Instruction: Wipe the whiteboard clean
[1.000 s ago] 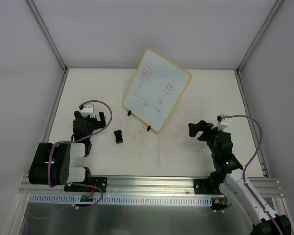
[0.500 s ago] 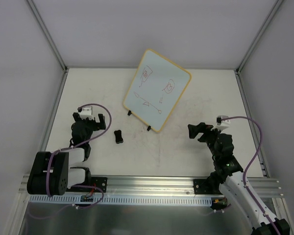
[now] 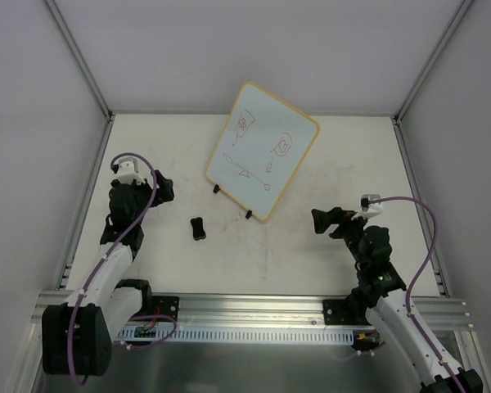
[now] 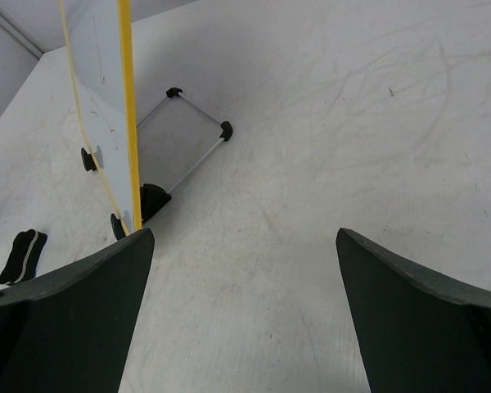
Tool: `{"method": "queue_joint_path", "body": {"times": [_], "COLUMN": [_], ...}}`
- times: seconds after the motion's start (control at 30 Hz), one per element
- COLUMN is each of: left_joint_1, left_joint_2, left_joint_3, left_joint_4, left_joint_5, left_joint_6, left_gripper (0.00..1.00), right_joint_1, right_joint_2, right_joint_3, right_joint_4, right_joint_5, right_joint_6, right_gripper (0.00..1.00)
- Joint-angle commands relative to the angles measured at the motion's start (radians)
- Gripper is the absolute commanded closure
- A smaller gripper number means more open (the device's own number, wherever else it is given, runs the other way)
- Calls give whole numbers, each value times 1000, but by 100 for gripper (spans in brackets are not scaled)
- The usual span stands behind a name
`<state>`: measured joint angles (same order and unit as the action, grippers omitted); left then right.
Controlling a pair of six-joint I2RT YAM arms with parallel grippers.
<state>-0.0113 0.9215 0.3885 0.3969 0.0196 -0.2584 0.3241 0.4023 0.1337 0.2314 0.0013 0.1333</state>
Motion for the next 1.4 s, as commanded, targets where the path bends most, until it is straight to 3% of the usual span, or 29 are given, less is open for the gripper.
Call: {"method": "queue_joint_path", "body": {"times": [0.0, 0.27, 0.5, 0.77, 1.07, 1.37], "left_joint_1": [4, 4, 5, 4, 4, -19], "left_joint_2": [-70, -379, -584, -512, -478, -463], "left_joint_3": [26, -31, -95, -123, -125, -115], "left_joint_4": [-260, -305, -331, -351, -386, -514], "left_joint_5": [-12, 71, 102, 205, 330, 269], "left_joint_6": [-171, -159, -214, -433, -412, -375], "left_gripper": [1, 1, 1, 1, 2, 8], "right_joint_1": [-2, -2, -2, -10, -82, -171], "right_joint_2": [0, 30, 205, 456, 676, 837], "right_joint_3": [4, 78, 223, 369, 521, 581], "right_joint_4": [66, 65, 104, 204, 333, 554], "right_joint_5": [-50, -112, -167, -207, -339, -446], "right_joint_6": [-17, 3, 2, 3, 52, 183], "right_gripper": [1, 1, 1, 1, 4, 3]}}
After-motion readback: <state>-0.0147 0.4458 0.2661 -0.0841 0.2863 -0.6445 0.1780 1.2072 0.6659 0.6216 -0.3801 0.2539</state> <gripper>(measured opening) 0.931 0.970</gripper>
